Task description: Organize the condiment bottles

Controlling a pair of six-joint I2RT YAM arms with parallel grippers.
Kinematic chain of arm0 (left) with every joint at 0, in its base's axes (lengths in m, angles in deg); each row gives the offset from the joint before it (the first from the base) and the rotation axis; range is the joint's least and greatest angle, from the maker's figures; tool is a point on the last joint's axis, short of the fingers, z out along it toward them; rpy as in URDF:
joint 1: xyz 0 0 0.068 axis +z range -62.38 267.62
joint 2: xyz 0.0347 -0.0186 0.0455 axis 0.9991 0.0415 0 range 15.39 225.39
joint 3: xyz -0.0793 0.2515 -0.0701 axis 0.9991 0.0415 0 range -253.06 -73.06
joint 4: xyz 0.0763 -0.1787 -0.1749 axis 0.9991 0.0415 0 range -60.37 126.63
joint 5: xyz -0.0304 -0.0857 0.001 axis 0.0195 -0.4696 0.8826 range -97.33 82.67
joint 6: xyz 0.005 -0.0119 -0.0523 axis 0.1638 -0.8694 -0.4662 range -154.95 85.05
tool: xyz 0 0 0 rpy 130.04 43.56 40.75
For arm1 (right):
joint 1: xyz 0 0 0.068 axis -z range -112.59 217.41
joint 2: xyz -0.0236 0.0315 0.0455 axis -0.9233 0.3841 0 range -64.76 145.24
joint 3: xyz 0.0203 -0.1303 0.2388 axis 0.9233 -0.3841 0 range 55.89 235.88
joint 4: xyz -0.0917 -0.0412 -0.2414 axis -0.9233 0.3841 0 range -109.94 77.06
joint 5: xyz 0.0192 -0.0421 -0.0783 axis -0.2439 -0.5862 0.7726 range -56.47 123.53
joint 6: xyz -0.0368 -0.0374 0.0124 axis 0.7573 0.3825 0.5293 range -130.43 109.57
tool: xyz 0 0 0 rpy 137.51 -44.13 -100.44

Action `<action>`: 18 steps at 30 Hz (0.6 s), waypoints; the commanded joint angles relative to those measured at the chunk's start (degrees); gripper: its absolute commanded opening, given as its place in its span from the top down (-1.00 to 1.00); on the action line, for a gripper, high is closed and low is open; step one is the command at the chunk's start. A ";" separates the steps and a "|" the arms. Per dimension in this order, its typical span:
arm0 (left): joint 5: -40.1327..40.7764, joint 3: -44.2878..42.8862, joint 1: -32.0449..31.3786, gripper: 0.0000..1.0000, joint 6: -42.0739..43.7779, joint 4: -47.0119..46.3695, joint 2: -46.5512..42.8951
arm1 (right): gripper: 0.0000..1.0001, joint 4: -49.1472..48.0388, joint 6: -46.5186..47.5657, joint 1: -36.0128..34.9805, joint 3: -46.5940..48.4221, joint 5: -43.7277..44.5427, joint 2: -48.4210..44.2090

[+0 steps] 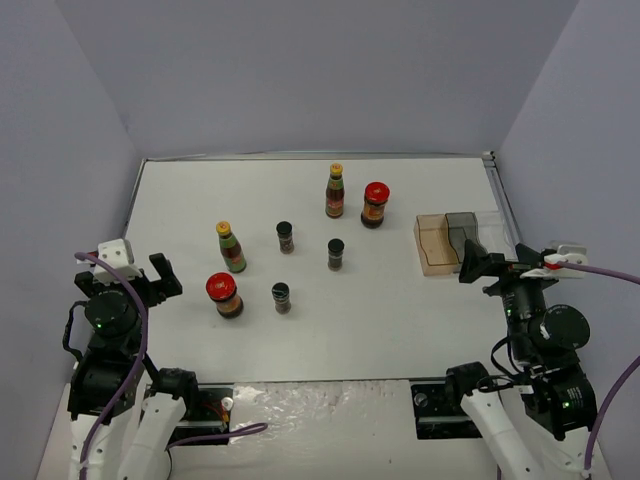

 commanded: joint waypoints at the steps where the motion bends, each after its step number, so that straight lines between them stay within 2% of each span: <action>1: -1.01 -1.25 -0.20 -0.94 -1.23 -5.06 1.85 | -1.00 -2.55 -1.69 -0.32 1.74 -1.08 3.54; 5: -1.05 -1.12 -0.28 -0.94 -1.39 -4.93 2.87 | -1.00 -2.59 -1.16 -0.24 1.41 -6.90 6.03; 12: -1.67 -1.12 -0.29 -0.94 -2.10 -4.57 4.30 | -1.00 -3.44 0.31 -0.37 -0.86 -19.55 20.14; 18: -1.06 -1.04 -0.46 -0.94 -2.18 -4.05 4.65 | -1.00 -9.51 -7.49 -1.27 0.61 -24.81 34.12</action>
